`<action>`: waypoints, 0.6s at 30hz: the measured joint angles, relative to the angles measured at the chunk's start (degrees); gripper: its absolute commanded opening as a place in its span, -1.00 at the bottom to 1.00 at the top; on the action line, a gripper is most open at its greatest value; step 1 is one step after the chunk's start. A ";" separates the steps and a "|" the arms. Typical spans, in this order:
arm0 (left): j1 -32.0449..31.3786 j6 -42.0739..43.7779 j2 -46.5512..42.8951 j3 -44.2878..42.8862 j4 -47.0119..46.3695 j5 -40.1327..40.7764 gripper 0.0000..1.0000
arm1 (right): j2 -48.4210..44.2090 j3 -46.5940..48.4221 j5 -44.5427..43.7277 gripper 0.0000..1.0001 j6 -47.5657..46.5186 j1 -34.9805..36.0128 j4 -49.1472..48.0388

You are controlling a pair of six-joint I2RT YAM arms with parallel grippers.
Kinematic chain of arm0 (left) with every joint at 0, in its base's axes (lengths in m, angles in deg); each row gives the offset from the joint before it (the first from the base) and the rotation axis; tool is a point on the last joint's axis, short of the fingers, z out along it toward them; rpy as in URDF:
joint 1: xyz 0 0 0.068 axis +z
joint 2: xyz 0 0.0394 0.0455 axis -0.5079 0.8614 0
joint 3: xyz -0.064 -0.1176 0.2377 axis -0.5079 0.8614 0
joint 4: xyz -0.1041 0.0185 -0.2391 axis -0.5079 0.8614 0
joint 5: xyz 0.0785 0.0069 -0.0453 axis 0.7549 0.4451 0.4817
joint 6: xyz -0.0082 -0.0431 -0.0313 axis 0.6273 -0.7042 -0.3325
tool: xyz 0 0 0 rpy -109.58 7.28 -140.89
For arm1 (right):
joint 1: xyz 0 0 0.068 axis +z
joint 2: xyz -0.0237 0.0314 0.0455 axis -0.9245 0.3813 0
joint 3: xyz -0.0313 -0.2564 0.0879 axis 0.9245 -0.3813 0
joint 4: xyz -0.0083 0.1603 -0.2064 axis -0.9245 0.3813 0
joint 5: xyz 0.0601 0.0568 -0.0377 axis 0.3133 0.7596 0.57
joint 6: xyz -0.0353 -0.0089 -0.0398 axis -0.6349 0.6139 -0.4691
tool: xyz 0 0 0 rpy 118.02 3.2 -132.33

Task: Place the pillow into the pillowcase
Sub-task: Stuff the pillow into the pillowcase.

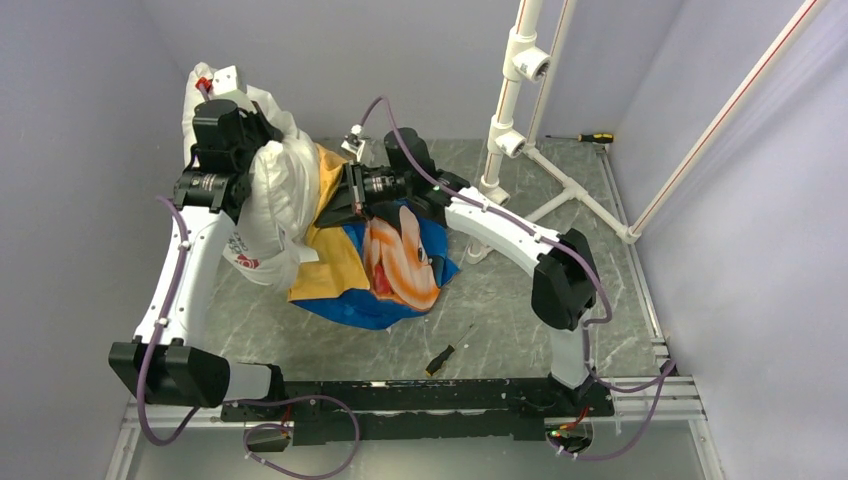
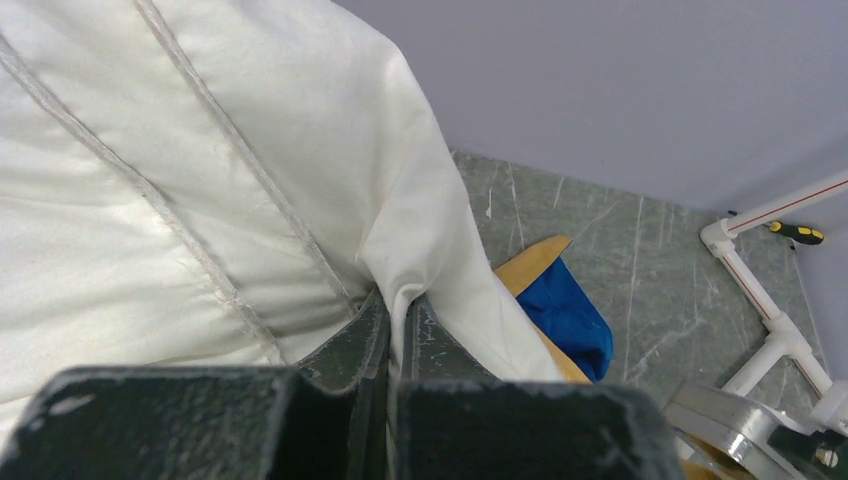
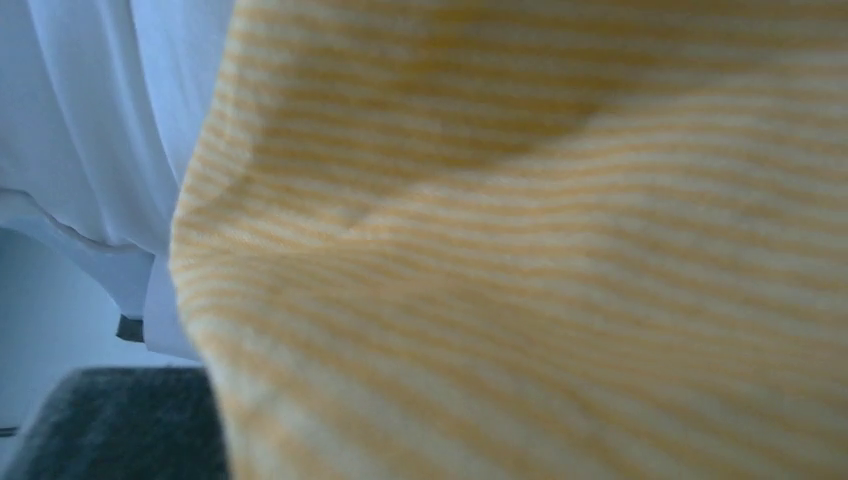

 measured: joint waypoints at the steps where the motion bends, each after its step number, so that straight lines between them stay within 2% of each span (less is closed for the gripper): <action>1: 0.00 0.09 -0.17 0.07 -0.04 0.04 -1.00 | 0.72 1.79 0.02 -0.70 -0.76 -0.02 1.92; 2: 0.04 0.24 -0.37 0.13 -0.02 0.09 -1.00 | 0.96 3.10 -0.07 -0.55 -1.68 -0.02 3.87; 5: 0.09 0.94 -1.25 0.39 0.15 0.15 -1.00 | 0.44 6.95 -2.01 -0.32 -6.45 -0.09 11.61; 10: 0.07 1.44 -2.40 0.61 1.07 0.22 -1.00 | -5.84 5.75 -8.61 0.17 -15.21 -1.11 23.82; 14: 0.07 2.14 -2.62 0.59 1.75 0.24 -1.00 | -12.87 -1.70 -12.61 0.28 -20.09 -2.23 30.80; 18: 0.07 2.80 -2.71 0.59 2.14 0.46 -1.00 | -15.32 -8.70 -13.00 0.29 -21.99 -2.84 33.42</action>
